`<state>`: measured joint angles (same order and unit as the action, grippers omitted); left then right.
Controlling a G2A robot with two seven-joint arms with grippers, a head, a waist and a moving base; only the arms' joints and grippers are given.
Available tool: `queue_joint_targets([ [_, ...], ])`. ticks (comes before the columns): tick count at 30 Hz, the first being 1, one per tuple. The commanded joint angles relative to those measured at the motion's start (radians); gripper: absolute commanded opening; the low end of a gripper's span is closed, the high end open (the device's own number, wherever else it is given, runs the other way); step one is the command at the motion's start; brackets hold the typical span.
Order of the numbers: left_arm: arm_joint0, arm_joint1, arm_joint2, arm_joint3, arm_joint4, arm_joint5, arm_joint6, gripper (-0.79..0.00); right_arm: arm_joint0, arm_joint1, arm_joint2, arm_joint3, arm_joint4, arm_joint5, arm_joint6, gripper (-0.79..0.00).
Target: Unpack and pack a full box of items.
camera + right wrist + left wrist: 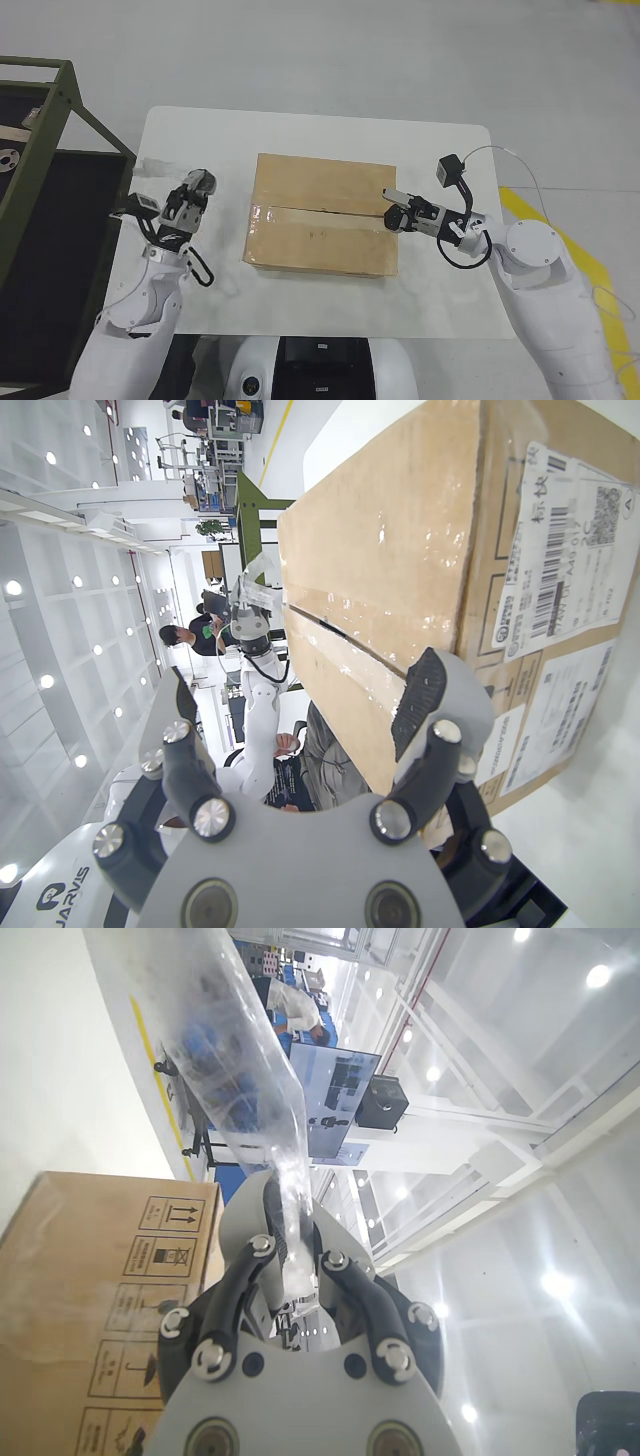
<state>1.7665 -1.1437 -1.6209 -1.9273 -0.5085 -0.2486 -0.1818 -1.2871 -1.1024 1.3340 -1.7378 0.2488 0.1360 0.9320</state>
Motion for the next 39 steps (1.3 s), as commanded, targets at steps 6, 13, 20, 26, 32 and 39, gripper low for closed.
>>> queue_joint_targets([
  [6,-0.017,-0.007,0.054,-0.053,0.072,0.034,0.007,-0.643,0.000,0.000,0.000,0.000,0.000,0.000,0.000,0.000],
  [13,-0.017,-0.013,0.120,-0.102,0.167,0.041,0.000,-0.730,0.000,0.000,0.000,0.000,0.000,0.000,0.000,0.000],
  [20,-0.044,-0.021,0.187,-0.116,0.226,0.050,0.004,-0.677,0.000,0.000,0.000,0.000,0.000,0.000,0.000,0.000],
  [26,-0.086,-0.028,0.245,-0.120,0.277,0.078,0.011,-0.600,0.000,0.000,0.000,0.000,0.000,0.000,0.000,0.000],
  [32,-0.122,-0.035,0.298,-0.106,0.326,0.112,0.017,-0.551,0.000,0.000,0.000,0.000,0.000,0.000,0.000,0.000],
  [39,-0.162,-0.043,0.363,-0.090,0.394,0.127,0.002,-0.459,0.000,0.000,0.000,0.000,0.000,0.000,0.000,0.000],
])
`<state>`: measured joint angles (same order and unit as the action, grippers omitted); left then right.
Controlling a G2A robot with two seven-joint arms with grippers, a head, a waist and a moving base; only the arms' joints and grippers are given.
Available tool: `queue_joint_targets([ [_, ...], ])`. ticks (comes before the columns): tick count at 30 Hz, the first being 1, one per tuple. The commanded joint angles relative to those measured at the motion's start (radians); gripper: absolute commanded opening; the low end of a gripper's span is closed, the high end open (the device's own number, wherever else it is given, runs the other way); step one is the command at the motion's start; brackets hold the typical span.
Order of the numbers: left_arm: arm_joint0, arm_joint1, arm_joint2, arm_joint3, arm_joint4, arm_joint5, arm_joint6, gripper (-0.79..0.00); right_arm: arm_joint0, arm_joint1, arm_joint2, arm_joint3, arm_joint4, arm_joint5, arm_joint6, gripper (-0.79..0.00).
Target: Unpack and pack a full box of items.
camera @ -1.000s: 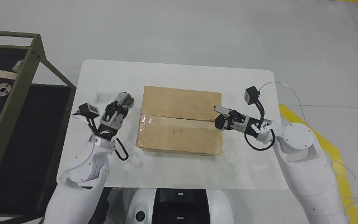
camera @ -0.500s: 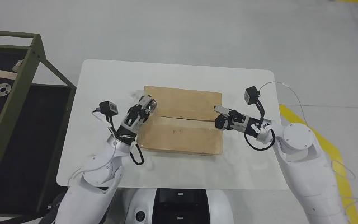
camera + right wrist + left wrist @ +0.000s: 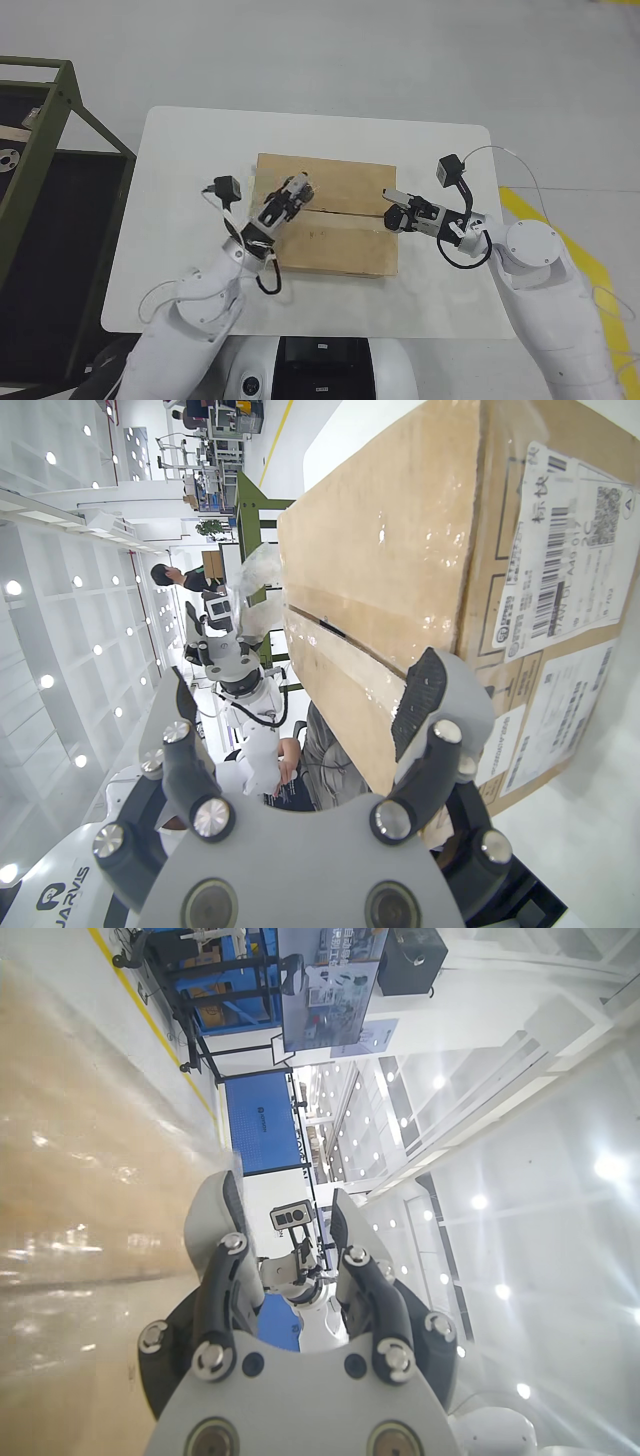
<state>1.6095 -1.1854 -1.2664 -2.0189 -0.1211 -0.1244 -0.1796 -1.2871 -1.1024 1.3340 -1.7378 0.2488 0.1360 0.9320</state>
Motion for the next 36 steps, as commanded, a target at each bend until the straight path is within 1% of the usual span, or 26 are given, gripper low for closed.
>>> queue_joint_targets([
  [1,-0.011,-0.002,0.017,0.003,0.014,0.006,-0.001,-0.459,0.000,0.000,0.000,0.000,0.000,0.000,0.000,0.000],
  [6,-0.042,-0.008,0.058,0.009,0.056,0.035,-0.013,-0.449,0.000,0.000,0.000,0.000,0.000,0.000,0.000,0.000],
  [12,-0.065,-0.012,0.103,0.010,0.115,0.061,-0.041,-0.400,0.000,0.000,0.000,0.000,0.000,0.000,0.000,0.000],
  [13,-0.068,-0.012,0.109,0.007,0.128,0.059,-0.055,-0.308,0.000,0.000,0.000,0.000,0.000,0.000,0.000,0.000],
  [15,-0.070,-0.011,0.116,0.001,0.151,0.043,-0.080,-0.028,0.000,0.000,0.000,0.000,0.000,0.000,0.000,0.000],
  [16,-0.068,-0.010,0.116,0.000,0.159,0.033,-0.088,0.000,0.000,0.000,0.000,0.000,0.000,0.000,0.000,0.000],
  [19,-0.063,-0.009,0.107,-0.008,0.167,0.020,-0.098,0.000,0.000,0.000,0.000,0.000,0.000,0.000,0.000,0.000],
  [23,-0.057,-0.006,0.073,-0.029,0.149,0.000,-0.104,0.000,0.000,0.000,0.000,0.000,0.000,0.000,0.000,0.000],
  [30,-0.024,0.003,-0.025,-0.055,0.108,-0.032,-0.106,0.000,0.000,0.000,0.000,0.000,0.000,0.000,0.000,0.000],
  [36,0.042,0.011,-0.119,-0.066,0.084,-0.069,-0.097,0.000,0.000,0.000,0.000,0.000,0.000,0.000,0.000,0.000],
])
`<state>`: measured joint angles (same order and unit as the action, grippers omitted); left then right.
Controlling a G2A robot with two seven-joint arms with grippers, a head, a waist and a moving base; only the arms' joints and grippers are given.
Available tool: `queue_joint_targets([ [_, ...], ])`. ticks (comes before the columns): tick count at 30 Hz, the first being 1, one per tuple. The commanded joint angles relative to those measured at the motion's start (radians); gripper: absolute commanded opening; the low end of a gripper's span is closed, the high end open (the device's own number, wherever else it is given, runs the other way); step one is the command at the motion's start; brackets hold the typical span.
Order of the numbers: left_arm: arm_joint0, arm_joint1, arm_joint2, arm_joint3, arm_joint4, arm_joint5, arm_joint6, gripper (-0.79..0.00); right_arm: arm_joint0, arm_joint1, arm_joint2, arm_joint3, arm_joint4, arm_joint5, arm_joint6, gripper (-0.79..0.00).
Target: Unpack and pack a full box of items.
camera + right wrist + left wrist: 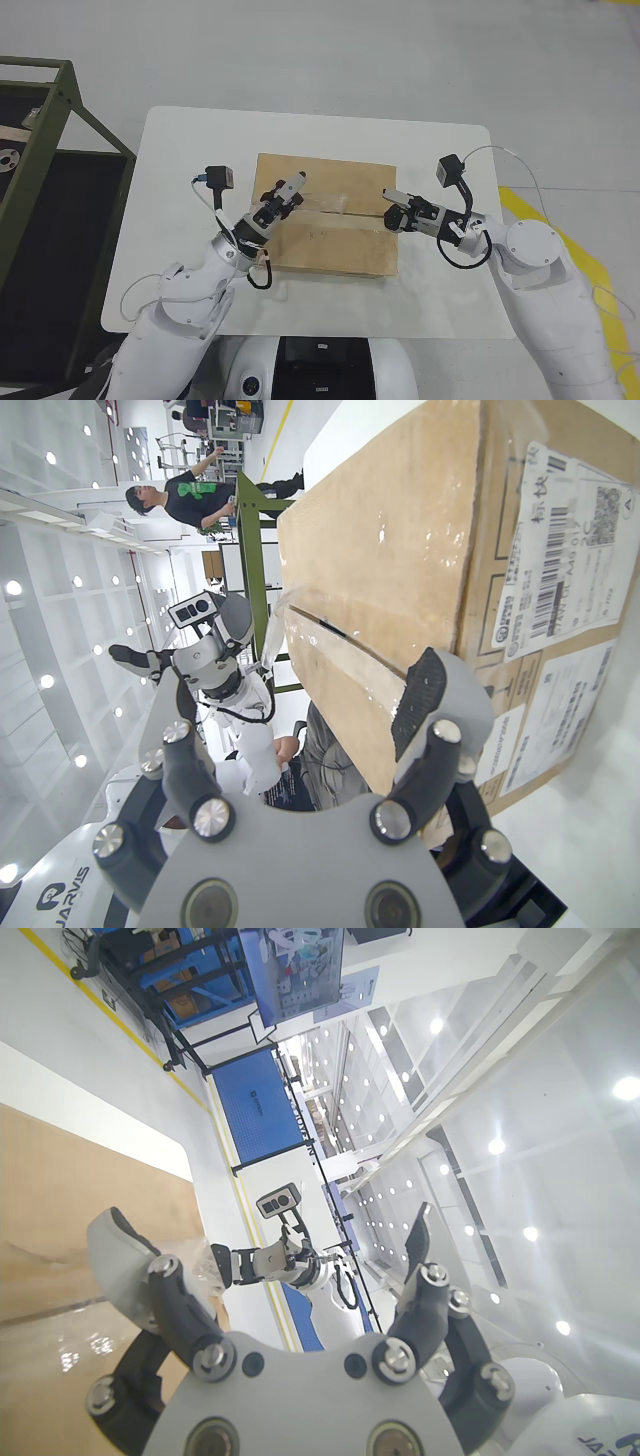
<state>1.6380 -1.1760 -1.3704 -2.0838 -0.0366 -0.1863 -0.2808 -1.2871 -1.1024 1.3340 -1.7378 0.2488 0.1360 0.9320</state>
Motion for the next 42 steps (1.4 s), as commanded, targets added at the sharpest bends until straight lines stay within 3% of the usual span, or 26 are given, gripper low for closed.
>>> queue_joint_targets([
  [1,0.027,0.002,-0.030,-0.002,-0.004,-0.017,0.009,0.000,0.000,0.000,0.000,0.000,0.000,0.000,0.000,0.000],
  [10,0.122,0.011,-0.202,0.018,-0.133,-0.122,0.008,0.000,0.000,0.000,0.000,0.000,0.000,0.000,0.000,0.000],
  [20,0.094,0.020,-0.374,0.126,-0.247,-0.084,-0.022,0.000,0.000,0.000,0.000,0.000,0.000,0.000,0.000,0.000],
  [31,0.027,0.028,-0.454,0.250,-0.237,-0.035,-0.069,0.000,0.000,0.000,0.000,0.000,0.000,0.000,0.000,0.000],
  [42,0.019,0.029,-0.475,0.266,-0.253,-0.033,-0.085,0.000,0.000,0.000,0.000,0.000,0.000,0.000,0.000,0.000],
])
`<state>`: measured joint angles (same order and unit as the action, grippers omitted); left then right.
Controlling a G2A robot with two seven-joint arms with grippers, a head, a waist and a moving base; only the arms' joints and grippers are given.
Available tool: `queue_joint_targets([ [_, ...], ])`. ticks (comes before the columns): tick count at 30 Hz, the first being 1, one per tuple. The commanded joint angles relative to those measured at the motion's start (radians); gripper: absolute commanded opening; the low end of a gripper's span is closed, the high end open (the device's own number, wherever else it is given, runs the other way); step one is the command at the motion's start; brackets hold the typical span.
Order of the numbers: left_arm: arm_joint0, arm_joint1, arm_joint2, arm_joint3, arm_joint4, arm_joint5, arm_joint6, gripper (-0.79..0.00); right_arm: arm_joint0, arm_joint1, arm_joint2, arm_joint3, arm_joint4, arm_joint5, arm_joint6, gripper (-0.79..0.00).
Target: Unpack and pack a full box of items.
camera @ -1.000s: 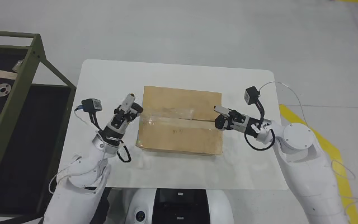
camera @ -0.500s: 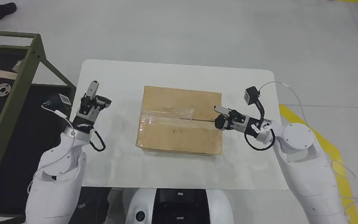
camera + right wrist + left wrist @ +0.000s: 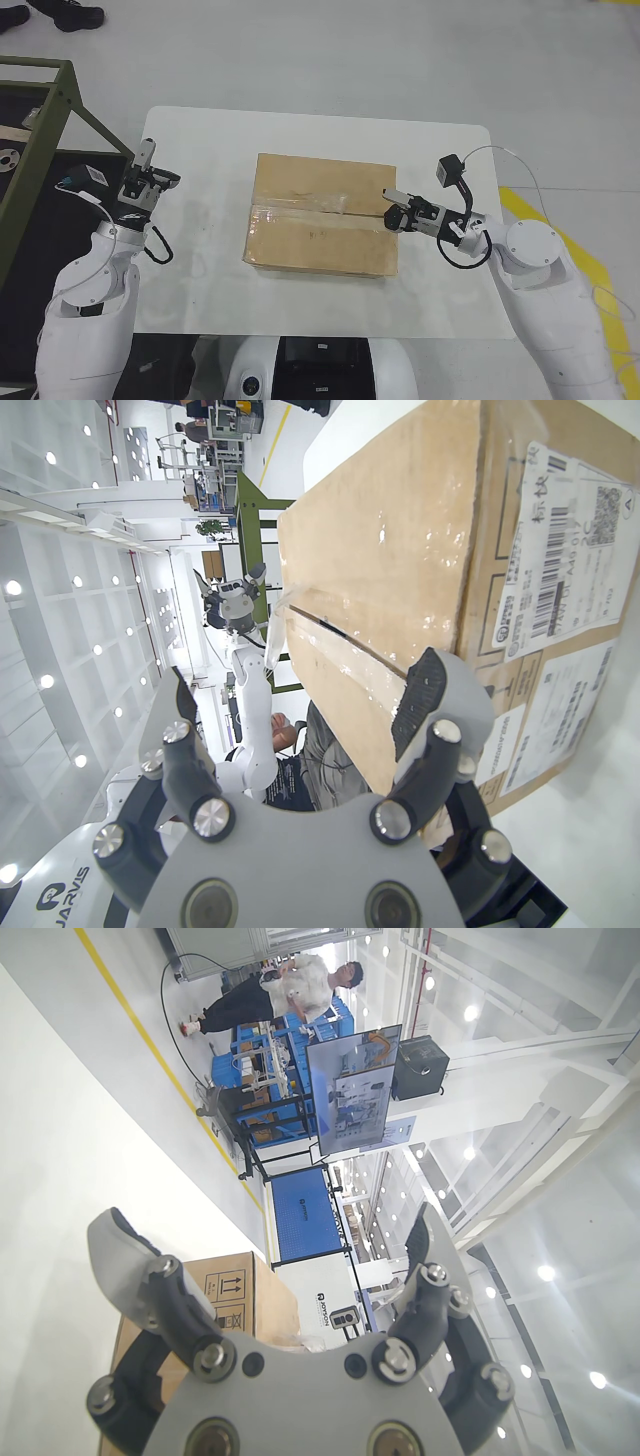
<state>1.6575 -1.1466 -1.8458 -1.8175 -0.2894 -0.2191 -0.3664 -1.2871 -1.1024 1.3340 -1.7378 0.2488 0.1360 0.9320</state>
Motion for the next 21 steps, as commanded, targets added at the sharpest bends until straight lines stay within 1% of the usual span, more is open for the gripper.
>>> queue_joint_targets([
  [1,0.000,0.000,0.000,0.000,0.000,0.000,0.000,0.000,0.000,0.000,0.000,0.000,0.000,0.000,0.000,0.000],
  [12,0.000,0.000,0.000,0.000,0.000,0.000,0.000,0.000,0.000,0.000,0.000,0.000,0.000,0.000,0.000,0.000],
  [13,0.000,0.000,0.000,0.000,0.000,0.000,0.000,0.000,-0.002,-0.001,0.002,0.002,0.004,0.004,-0.019,0.000],
  [16,0.000,0.000,0.000,0.000,0.000,0.000,0.000,0.000,-0.005,-0.003,0.003,-0.009,0.045,0.018,-0.043,0.000],
  [21,0.000,0.000,0.000,0.000,0.000,0.000,0.000,0.000,0.000,-0.001,0.023,-0.032,0.112,0.021,-0.023,0.000],
])
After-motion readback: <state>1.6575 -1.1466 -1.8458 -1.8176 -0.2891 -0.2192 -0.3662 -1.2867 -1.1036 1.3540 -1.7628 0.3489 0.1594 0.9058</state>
